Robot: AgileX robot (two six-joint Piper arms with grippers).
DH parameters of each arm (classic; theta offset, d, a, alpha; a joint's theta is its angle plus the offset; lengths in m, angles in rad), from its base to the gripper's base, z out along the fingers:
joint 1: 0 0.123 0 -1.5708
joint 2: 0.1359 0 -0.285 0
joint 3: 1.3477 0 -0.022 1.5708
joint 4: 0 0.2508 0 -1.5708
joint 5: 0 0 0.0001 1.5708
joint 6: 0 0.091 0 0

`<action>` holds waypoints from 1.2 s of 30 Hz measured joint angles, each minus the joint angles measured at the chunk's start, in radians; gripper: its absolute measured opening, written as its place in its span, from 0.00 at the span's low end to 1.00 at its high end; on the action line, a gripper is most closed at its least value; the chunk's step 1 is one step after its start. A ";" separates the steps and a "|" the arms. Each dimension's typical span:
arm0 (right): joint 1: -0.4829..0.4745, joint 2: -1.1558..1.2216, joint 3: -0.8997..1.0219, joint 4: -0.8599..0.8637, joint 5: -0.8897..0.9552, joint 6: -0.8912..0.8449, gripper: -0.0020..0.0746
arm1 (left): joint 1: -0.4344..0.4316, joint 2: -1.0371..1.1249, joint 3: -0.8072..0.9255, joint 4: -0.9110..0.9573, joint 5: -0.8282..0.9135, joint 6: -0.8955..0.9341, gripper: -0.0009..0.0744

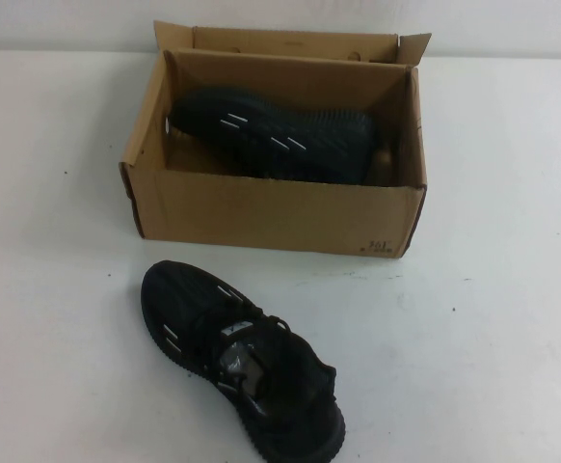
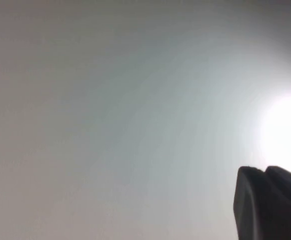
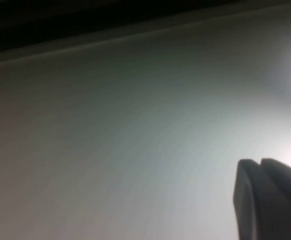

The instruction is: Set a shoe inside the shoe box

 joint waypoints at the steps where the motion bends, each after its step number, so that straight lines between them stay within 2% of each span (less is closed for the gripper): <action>1: 0.000 -0.002 -0.059 0.002 0.070 0.026 0.00 | 0.000 0.000 -0.006 0.002 -0.016 0.000 0.01; 5: 0.000 0.043 -0.258 0.019 0.297 0.116 0.00 | 0.000 0.000 -0.082 0.006 0.031 0.000 0.01; 8: 0.000 0.140 -0.365 0.025 0.460 0.220 0.00 | 0.000 0.000 -0.181 0.006 0.167 0.000 0.01; 12: 0.000 0.298 -0.455 0.032 0.790 0.349 0.00 | 0.000 0.000 -0.291 0.006 0.497 0.000 0.01; 18: 0.000 0.469 -0.463 0.034 1.140 0.322 0.00 | 0.000 0.000 -0.314 0.010 0.906 0.000 0.01; 22: 0.000 0.511 -0.463 0.057 1.248 0.155 0.00 | 0.000 0.000 -0.314 0.010 1.046 -0.004 0.01; 27: 0.021 0.555 -0.465 0.189 1.300 -0.050 0.00 | 0.000 0.000 -0.314 -0.006 1.087 -0.010 0.01; 31: 0.058 0.611 -0.467 0.403 1.368 -0.352 0.00 | 0.000 0.000 -0.316 -0.027 1.129 -0.014 0.01; 36: 0.113 0.769 -0.529 0.695 1.562 -0.730 0.00 | 0.000 0.058 -0.322 -0.117 1.269 0.004 0.01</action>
